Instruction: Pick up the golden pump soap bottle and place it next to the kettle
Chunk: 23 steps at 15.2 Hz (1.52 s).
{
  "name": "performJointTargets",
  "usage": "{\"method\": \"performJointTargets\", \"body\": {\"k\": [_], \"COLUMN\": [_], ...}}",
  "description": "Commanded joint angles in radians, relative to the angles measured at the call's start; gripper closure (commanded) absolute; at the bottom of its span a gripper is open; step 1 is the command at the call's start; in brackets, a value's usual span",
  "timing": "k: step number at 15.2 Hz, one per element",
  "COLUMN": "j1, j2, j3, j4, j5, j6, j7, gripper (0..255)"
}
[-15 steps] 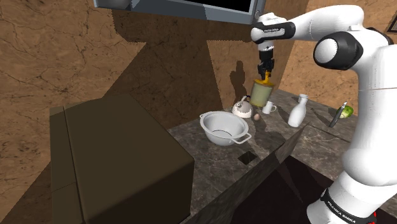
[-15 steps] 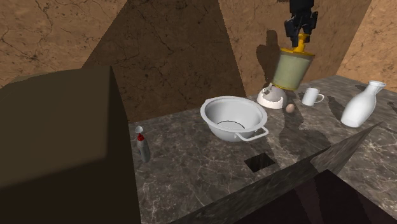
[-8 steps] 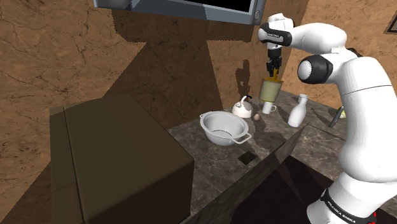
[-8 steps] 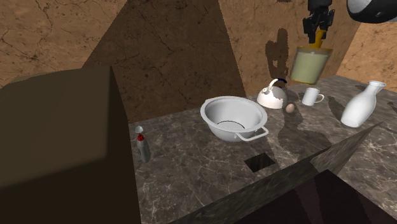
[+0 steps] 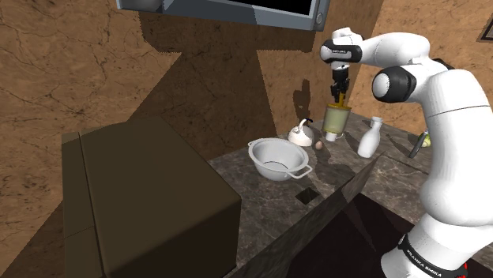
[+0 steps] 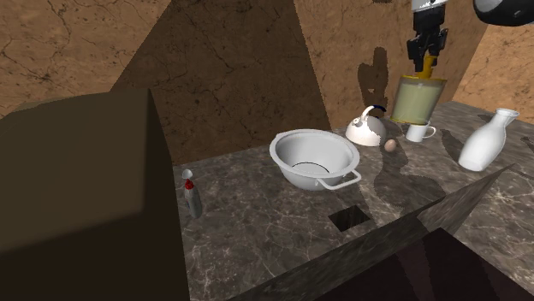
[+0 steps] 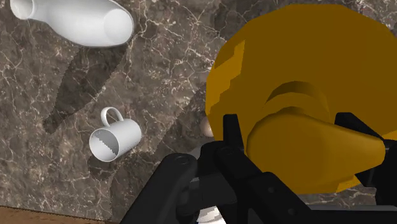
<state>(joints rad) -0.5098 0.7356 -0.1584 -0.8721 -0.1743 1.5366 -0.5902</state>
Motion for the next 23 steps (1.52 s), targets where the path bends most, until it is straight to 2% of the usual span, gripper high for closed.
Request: {"method": "performJointTargets", "body": {"k": [1,11,23], "j1": [0.002,0.008,0.009], "j2": [-0.014,-0.036,-0.012], "j3": [0.001,0.003,0.005], "j4": [-0.049,-0.219,-0.339], "j5": [-0.002,-0.007,-0.011], "j6": [0.035,0.180,0.320], "j7": [0.007,0.040,0.071], "gripper": [255,255,255]}}
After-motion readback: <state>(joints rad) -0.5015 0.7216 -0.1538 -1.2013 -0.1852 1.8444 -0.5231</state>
